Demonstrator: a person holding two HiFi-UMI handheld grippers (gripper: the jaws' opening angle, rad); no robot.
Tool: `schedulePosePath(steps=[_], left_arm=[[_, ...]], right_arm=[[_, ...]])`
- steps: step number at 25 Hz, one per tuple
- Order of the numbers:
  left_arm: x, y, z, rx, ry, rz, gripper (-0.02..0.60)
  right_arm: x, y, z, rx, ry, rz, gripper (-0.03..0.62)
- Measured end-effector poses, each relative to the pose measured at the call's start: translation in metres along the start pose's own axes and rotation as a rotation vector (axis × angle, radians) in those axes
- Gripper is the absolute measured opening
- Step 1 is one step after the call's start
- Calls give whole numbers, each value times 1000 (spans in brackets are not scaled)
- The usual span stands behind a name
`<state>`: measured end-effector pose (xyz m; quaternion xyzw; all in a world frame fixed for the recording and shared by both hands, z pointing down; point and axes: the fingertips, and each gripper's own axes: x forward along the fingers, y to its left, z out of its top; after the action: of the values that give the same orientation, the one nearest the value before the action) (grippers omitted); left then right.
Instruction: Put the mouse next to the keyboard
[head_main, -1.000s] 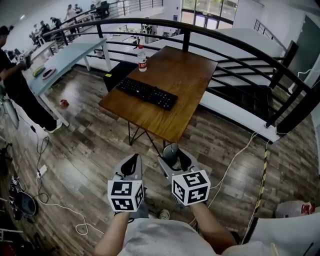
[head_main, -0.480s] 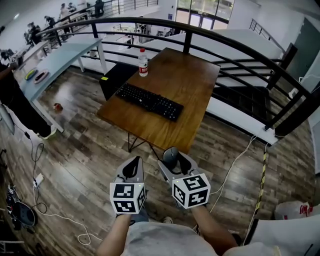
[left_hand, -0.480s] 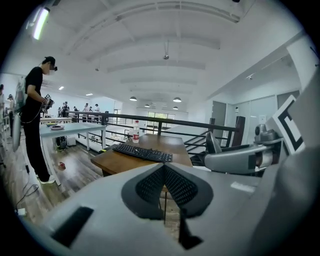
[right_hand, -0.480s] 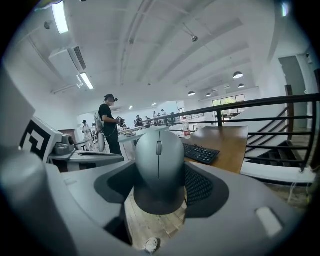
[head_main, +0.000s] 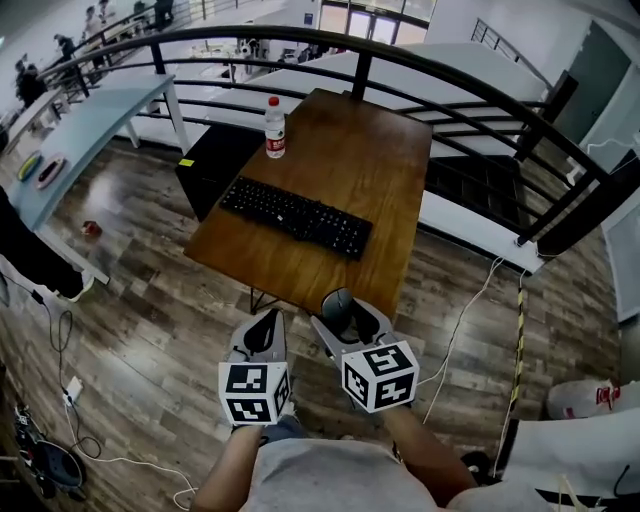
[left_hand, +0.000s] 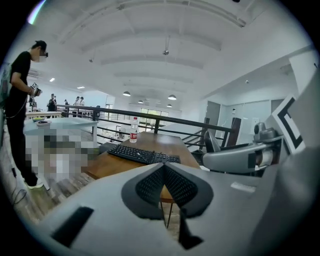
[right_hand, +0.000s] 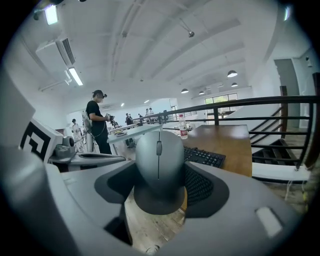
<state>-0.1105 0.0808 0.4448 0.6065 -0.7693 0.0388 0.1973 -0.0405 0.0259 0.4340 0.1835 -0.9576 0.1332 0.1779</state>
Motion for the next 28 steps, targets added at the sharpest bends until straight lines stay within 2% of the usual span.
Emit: schedulePosePath(steps=[8, 14, 22, 28], left_arm=[[38, 38, 17, 12, 15, -100, -8], [63, 52, 19, 28, 38, -183, -8], [100, 35, 27, 79, 62, -296, -8], [136, 25, 35, 122, 76, -350, -8]], right_arm=[[51, -2, 19, 19, 8, -85, 299], [69, -15, 24, 64, 4, -176, 299], [64, -58, 22, 131, -8, -308, 299], [68, -97, 24, 176, -15, -381, 299]])
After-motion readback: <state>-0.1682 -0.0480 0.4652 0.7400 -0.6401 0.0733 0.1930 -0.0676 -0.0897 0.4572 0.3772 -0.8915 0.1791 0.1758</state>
